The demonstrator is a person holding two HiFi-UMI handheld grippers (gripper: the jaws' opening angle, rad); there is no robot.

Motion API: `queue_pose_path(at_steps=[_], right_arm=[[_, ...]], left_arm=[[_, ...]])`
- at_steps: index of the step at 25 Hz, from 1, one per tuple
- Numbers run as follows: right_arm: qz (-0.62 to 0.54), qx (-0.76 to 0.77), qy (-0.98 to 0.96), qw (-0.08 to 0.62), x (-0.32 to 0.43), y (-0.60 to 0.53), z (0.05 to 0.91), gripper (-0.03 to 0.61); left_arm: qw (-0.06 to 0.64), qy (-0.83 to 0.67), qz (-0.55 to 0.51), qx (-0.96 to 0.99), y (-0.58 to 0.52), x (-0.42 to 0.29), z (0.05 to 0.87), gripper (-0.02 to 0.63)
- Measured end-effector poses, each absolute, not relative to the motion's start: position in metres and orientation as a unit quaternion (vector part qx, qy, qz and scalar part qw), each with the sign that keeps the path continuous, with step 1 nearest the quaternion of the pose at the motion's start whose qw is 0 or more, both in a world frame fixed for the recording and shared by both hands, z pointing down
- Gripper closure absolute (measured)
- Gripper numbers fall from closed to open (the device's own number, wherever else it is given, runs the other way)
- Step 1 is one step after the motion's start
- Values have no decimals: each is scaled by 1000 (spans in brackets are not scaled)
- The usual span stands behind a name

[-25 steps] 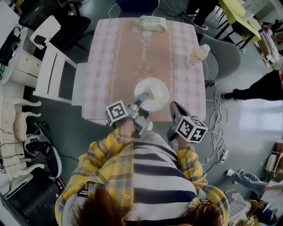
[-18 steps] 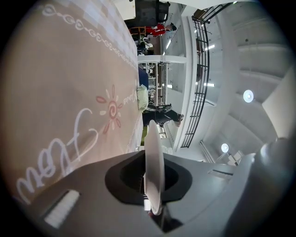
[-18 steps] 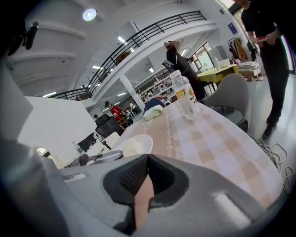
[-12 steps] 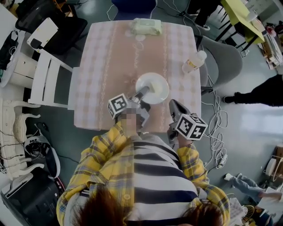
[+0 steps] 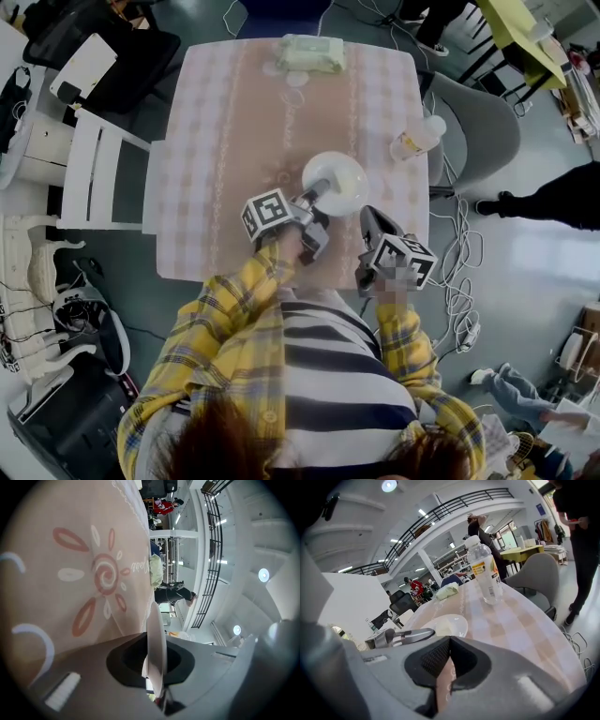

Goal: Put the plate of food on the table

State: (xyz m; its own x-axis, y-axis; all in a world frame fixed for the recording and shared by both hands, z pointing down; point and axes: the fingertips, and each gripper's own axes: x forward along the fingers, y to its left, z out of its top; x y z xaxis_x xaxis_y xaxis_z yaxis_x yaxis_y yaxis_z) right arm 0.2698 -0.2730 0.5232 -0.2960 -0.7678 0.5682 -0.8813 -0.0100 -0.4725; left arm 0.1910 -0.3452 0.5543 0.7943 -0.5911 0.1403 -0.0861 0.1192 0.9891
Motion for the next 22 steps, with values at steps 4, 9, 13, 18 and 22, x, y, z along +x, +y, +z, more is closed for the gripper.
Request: queue_pose_path(at_steps=[4, 9, 13, 18, 22], right_arm=[[400, 592, -695, 77, 271, -277, 530, 580], [403, 592, -692, 87, 271, -276, 536, 580], [406, 591, -692, 85, 272, -277, 538, 580], [403, 586, -698, 83, 273, -282, 536, 580], [403, 581, -702, 81, 270, -284, 535, 580]], left_arm=[[702, -260, -170, 641, -354, 201, 557, 620], [718, -256, -140, 633, -355, 206, 561, 618], [733, -262, -100, 620, -353, 208, 568, 609], [743, -249, -110, 611, -356, 212, 557, 443], [741, -245, -97, 618, -353, 212, 555, 422]])
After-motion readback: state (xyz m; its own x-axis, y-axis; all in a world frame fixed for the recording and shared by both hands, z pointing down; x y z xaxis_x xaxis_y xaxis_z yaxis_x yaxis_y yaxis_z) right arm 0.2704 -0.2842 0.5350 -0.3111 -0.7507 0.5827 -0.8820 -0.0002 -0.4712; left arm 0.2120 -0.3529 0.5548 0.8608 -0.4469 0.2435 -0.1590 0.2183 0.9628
